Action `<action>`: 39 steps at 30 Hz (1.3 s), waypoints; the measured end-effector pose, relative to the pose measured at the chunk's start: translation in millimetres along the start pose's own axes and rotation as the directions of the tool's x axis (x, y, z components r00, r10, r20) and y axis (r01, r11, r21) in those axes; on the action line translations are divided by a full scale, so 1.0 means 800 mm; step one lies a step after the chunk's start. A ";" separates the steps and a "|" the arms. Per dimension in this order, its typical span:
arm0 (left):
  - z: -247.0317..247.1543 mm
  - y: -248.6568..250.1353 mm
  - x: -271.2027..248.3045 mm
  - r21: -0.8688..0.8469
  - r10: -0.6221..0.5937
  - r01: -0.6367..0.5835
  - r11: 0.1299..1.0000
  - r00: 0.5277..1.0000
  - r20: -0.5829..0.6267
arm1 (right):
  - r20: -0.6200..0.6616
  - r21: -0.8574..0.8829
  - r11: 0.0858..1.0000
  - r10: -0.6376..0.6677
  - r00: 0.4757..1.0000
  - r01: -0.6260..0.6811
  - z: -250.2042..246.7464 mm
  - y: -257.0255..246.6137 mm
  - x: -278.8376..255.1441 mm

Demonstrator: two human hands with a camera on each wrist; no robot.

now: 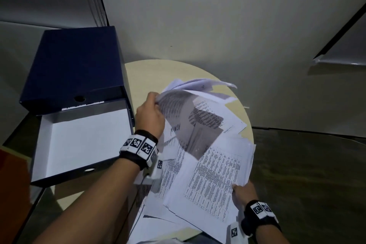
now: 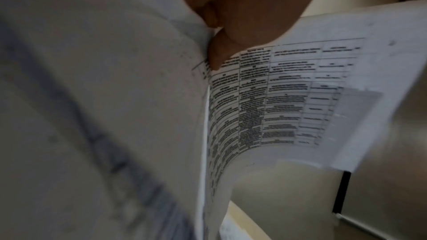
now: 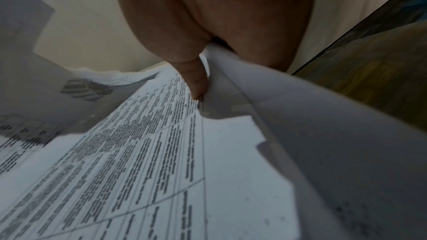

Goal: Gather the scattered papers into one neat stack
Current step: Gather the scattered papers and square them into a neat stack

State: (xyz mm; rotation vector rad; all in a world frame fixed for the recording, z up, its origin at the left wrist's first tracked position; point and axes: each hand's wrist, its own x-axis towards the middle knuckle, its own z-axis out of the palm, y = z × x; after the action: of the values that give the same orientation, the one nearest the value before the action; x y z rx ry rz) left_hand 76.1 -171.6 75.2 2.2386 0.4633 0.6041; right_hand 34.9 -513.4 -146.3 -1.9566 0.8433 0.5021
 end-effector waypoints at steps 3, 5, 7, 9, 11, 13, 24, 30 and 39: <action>-0.022 0.013 0.019 -0.031 0.047 -0.051 0.998 0.993 -0.106 | -0.004 -0.020 1.000 0.005 1.000 -0.005 -0.002 -0.005 -0.005; -0.041 0.026 0.033 -0.059 0.012 -0.025 0.998 0.978 -0.208 | -0.001 -0.033 0.999 0.008 1.000 -0.008 -0.004 -0.007 -0.009; -0.063 0.041 0.046 -0.109 -0.022 -0.010 0.994 0.958 -0.287 | 0.002 -0.034 0.999 0.007 1.000 -0.007 -0.006 -0.009 -0.010; -0.086 0.055 0.060 -0.187 -0.036 -0.027 0.982 0.945 -0.325 | 0.005 -0.067 0.998 -0.011 1.000 0.012 -0.008 -0.012 -0.015; -0.102 0.058 0.081 -0.404 -0.112 -0.032 0.914 0.938 -0.329 | 0.004 -0.067 0.998 -0.019 1.000 0.020 -0.012 -0.017 -0.018; -0.115 0.059 0.097 -0.680 -0.247 -0.017 0.733 0.925 -0.289 | 0.022 -0.056 0.998 -0.027 0.999 0.029 -0.013 -0.018 -0.022; 0.064 -0.017 -0.054 -0.286 -0.421 0.526 0.801 0.834 0.356 | 0.149 0.221 0.974 0.007 0.989 -0.040 -0.038 -0.016 -0.005; 0.125 -0.083 -0.120 0.065 -0.606 0.717 0.694 0.533 0.590 | 0.381 0.320 0.943 -0.039 0.924 -0.092 -0.031 -0.018 -0.027; 0.108 -0.094 -0.103 0.134 -0.546 0.579 0.804 0.632 0.550 | 0.277 0.067 0.988 -0.151 0.949 0.137 -0.008 0.015 -0.019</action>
State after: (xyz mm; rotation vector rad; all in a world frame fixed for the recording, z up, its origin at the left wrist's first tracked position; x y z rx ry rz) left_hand 45.9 -213.6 -56.0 1.9253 0.7724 -0.3831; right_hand 15.9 -518.1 -140.6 -1.8326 0.5231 0.6492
